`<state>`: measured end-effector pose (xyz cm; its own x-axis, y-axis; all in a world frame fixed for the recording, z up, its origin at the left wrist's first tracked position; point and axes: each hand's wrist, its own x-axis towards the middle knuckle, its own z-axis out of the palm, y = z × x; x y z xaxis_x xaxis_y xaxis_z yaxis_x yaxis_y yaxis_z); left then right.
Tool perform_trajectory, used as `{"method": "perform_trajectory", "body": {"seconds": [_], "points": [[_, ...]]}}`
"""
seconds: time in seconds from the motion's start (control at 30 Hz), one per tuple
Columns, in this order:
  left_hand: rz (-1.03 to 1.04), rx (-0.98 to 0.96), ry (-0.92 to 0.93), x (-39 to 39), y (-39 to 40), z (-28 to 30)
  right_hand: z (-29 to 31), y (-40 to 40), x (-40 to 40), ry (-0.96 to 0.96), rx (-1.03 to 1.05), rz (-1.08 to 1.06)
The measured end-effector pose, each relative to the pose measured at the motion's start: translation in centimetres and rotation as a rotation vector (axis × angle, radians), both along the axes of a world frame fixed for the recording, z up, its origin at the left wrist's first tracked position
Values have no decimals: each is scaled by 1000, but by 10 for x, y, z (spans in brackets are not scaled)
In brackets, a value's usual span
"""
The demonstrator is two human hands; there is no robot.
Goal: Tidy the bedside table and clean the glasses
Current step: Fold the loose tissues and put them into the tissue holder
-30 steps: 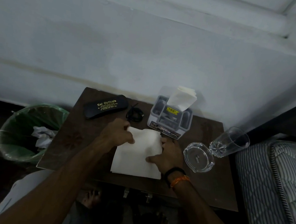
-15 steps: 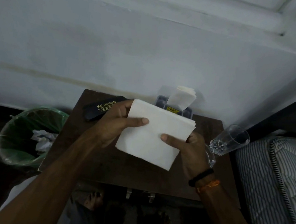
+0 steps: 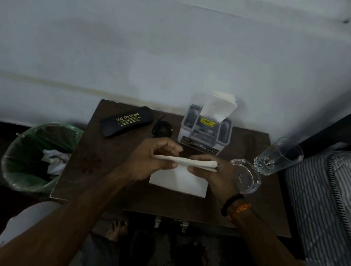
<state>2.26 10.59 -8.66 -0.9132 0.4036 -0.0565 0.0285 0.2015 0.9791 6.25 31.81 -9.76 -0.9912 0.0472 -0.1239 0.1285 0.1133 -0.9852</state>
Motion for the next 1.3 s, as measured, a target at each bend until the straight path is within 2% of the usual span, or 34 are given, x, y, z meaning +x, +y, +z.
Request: {"method": "perform_trajectory", "body": {"seconds": [0.1,0.2,0.27,0.43,0.6,0.7,0.8,0.9,1.03,1.13,1.3], "points": [[19,-52,7,-1,0,-3,-4,2,-4,-3,-5,-12],[98,48,60,-2,2,5,0,0,-7,80,-46,-41],[117,46,100,-4,4,4,-3,0,-8,106,-24,-42],[169,-381,158,-4,4,-20,-26,2,-5,-26,235,7],[191,-458,53,-12,4,-25,-29,-1,-13,7,431,61],[187,-473,-19,-14,5,-31,-28,-2,-14,-30,370,37],[220,-400,-43,-18,2,-25,-15,2,-17,-59,165,37],[242,-123,-84,-20,-3,-4,4,7,-21,-54,-59,49],[205,176,-40,-14,-4,23,17,8,-23,-22,-174,104],[197,233,-4,-7,1,28,16,4,-22,-7,-176,121],[186,185,26,-6,3,24,12,-4,-21,78,-158,32]]}}
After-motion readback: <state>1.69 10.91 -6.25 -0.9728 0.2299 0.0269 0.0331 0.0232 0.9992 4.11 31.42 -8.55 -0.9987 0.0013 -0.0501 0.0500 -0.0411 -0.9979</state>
